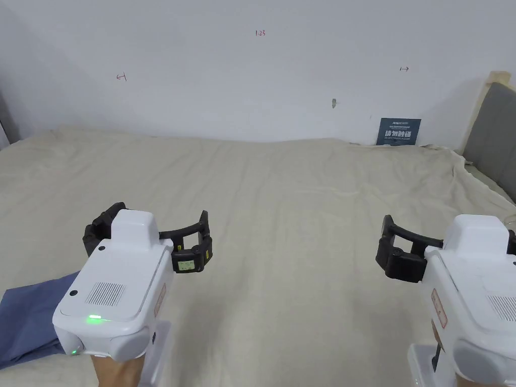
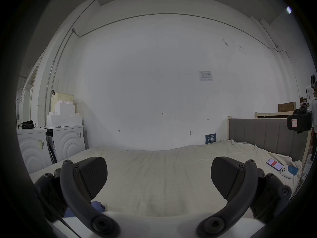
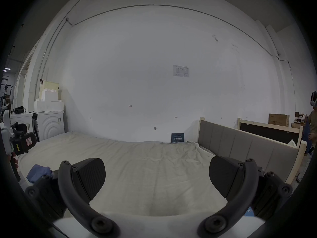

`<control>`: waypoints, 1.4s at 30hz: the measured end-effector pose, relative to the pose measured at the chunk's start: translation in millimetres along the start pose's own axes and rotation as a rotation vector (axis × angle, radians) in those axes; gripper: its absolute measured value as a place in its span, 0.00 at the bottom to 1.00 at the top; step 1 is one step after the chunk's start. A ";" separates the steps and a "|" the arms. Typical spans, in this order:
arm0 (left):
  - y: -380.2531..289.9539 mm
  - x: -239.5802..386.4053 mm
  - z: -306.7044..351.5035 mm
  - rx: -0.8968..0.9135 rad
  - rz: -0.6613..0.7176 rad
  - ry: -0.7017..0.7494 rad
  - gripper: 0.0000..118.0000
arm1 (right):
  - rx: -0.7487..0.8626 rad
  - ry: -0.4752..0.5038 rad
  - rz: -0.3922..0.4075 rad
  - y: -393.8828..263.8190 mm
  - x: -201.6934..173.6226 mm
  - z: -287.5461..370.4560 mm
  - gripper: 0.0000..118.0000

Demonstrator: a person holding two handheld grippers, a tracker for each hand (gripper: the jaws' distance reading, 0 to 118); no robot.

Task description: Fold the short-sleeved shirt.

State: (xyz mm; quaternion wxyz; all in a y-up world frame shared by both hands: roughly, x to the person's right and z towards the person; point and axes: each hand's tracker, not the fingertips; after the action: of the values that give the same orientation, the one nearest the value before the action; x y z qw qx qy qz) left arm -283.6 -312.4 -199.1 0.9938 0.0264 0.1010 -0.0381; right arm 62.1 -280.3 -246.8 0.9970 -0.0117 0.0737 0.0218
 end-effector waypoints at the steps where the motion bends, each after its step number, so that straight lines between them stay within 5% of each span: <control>1: -0.3 -0.4 0.2 0.000 0.002 -0.001 1.00 | 0.006 -0.007 -0.037 0.6 0.9 0.3 1.00; 6: 0.8 0.0 1.5 0.005 -0.008 0.002 1.00 | -0.102 -0.072 -0.270 11.4 10.1 -4.7 1.00; 11: 3.2 -0.6 1.8 0.016 -0.004 -0.002 1.00 | -0.439 -0.169 -0.428 21.3 24.2 -24.6 0.98; 15: 5.1 -1.5 2.2 0.022 0.001 -0.007 1.00 | -0.610 -0.149 -0.433 20.1 32.5 -37.5 0.98; 26: 7.4 -2.7 2.6 0.030 0.000 -0.001 1.00 | -0.571 -0.159 -0.378 14.7 20.3 -30.8 0.98; 33: 5.9 -2.9 2.8 0.027 -0.002 -0.003 1.00 | -0.490 -0.143 -0.215 13.4 3.7 -25.9 0.98; 42: 6.5 -2.4 3.9 0.034 0.002 -0.001 1.00 | -0.388 -0.117 -0.150 6.5 7.4 -29.0 0.98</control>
State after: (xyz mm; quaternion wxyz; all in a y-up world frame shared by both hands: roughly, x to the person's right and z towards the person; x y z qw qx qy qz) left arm -284.6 -305.9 -194.5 0.9933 0.0434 0.0996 -0.0386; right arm 64.9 -274.3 -276.7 0.9775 -0.2076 0.0088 -0.0379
